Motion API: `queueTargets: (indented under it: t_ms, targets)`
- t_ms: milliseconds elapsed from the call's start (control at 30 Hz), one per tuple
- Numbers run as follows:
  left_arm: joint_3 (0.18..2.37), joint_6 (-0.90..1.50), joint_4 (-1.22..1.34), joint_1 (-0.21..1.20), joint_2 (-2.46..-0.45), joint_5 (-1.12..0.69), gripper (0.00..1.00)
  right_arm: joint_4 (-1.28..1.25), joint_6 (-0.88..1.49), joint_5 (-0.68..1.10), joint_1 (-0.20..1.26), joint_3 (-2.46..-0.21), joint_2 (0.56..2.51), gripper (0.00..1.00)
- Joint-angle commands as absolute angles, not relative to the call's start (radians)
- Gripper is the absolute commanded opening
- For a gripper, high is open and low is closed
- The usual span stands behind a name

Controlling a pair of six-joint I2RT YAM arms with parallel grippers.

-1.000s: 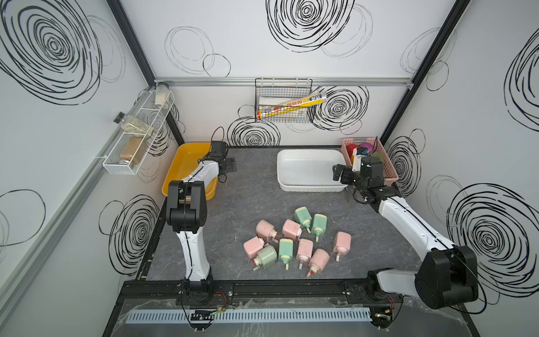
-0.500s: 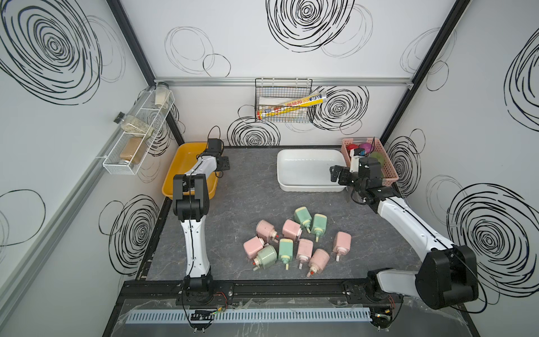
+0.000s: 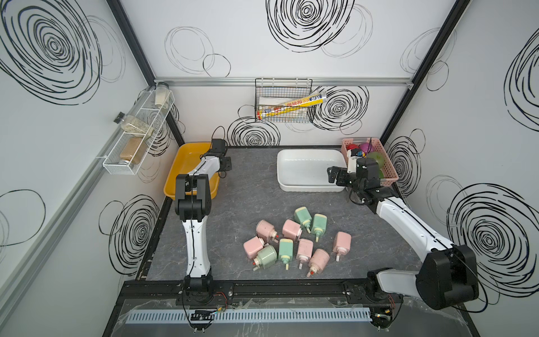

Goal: Place the pencil sharpeners by color into the storage box
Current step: Move the storage box to the center of the board.

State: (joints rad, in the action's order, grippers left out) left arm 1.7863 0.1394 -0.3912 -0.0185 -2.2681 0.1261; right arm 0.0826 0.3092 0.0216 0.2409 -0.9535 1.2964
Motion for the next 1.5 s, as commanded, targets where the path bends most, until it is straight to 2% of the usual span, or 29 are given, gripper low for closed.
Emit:
queueTargets:
  t_ms: [0, 100, 300, 567, 633, 900, 1167, 1300, 1433, 1467]
  targets:
    - [1.763, 0.139, -0.358, -0.008, -2.244, 0.116, 0.32, 0.106, 0.322, 0.020, 0.249, -0.942, 1.274, 0.97]
    - [1.751, 0.141, -0.349, -0.003, -2.240, 0.110, 0.30, 0.106, 0.321, 0.018, 0.249, -0.931, 1.267, 0.97]
    - [1.703, 0.108, -0.324, 0.013, -2.211, 0.107, 0.19, 0.116, 0.322, 0.035, 0.253, -0.934, 1.272, 0.98]
    - [1.552, 0.027, -0.243, 0.059, -2.080, 0.081, 0.08, 0.129, 0.302, 0.074, 0.260, -0.971, 1.318, 0.98]
    - [1.512, -0.007, -0.224, 0.078, -2.047, 0.081, 0.00, 0.128, 0.298, 0.081, 0.264, -0.978, 1.329, 0.98]
    - [1.321, -0.136, -0.154, 0.127, -1.891, 0.025, 0.00, 0.124, 0.251, 0.180, 0.278, -1.033, 1.406, 0.98]
    - [1.066, -0.455, -0.053, 0.245, -1.711, 0.037, 0.00, 0.153, 0.206, 0.209, 0.339, -1.145, 1.530, 0.98]
    - [1.047, -0.521, -0.107, 0.247, -1.671, 0.042, 0.00, 0.175, 0.180, 0.222, 0.375, -1.207, 1.591, 0.98]
    - [1.041, -0.546, -0.147, 0.286, -1.680, 0.128, 0.01, 0.196, 0.142, 0.205, 0.415, -1.266, 1.655, 0.98]
    - [1.044, -0.538, -0.150, 0.289, -1.689, 0.157, 0.05, 0.208, 0.135, 0.202, 0.425, -1.284, 1.672, 0.98]
